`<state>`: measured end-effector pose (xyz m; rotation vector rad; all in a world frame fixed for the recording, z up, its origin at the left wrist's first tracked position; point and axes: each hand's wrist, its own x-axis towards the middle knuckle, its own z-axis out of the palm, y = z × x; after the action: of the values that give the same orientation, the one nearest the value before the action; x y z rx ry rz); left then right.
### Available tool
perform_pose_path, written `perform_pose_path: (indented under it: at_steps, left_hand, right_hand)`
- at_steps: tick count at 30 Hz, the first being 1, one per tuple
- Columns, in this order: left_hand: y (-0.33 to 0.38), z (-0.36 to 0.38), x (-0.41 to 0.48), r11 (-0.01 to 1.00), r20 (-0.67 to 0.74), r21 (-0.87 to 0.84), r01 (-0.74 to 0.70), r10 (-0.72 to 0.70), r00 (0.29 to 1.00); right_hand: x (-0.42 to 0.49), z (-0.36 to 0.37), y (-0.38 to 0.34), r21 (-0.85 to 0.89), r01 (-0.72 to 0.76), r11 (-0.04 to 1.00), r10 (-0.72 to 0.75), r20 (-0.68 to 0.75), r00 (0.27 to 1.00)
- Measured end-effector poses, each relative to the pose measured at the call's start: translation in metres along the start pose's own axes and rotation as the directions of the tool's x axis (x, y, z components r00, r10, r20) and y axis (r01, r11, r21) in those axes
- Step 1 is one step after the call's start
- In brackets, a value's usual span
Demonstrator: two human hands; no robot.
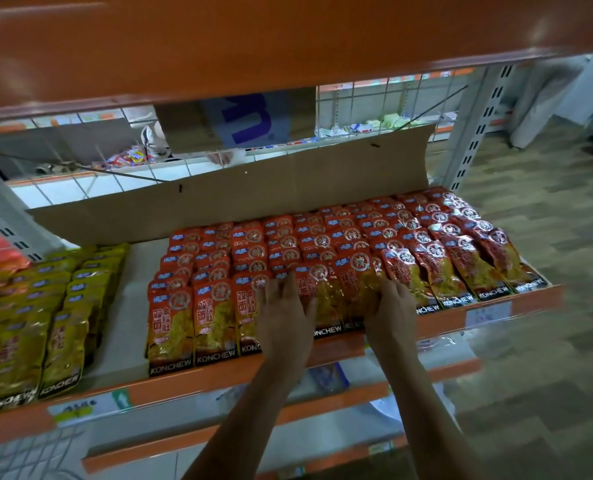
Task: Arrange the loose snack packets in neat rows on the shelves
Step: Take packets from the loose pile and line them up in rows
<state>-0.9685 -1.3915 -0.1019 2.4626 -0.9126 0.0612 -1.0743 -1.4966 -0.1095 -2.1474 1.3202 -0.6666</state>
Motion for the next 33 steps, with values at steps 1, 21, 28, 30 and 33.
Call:
perform_pose_path:
  at_steps: [1,21,28,30,33]
  left_hand:
    - [-0.001,0.001,0.000,1.000,0.003,0.011,-0.005,0.005,1.000]
    - [-0.166,-0.111,-0.029,0.999,-0.353,-0.044,0.016,-0.030,0.935]
    - [-0.310,-0.198,-0.072,0.983,-0.492,0.026,0.182,-0.146,0.858]
    - [-0.346,-0.220,-0.086,0.976,-0.488,0.017,0.219,-0.183,0.854]
    - [-0.394,-0.250,-0.109,0.959,-0.502,0.005,0.282,-0.241,0.831]
  right_hand:
    - [-0.002,0.001,0.000,-0.016,-0.003,1.000,0.003,-0.016,1.000]
    - [-0.114,0.096,-0.178,0.081,0.419,0.905,-0.426,0.111,0.898]
    - [-0.222,0.183,-0.282,0.185,0.541,0.821,-0.569,0.177,0.803]
    - [-0.253,0.204,-0.310,0.243,0.553,0.797,-0.597,0.184,0.781]
    - [-0.293,0.230,-0.346,0.280,0.572,0.771,-0.633,0.233,0.738]
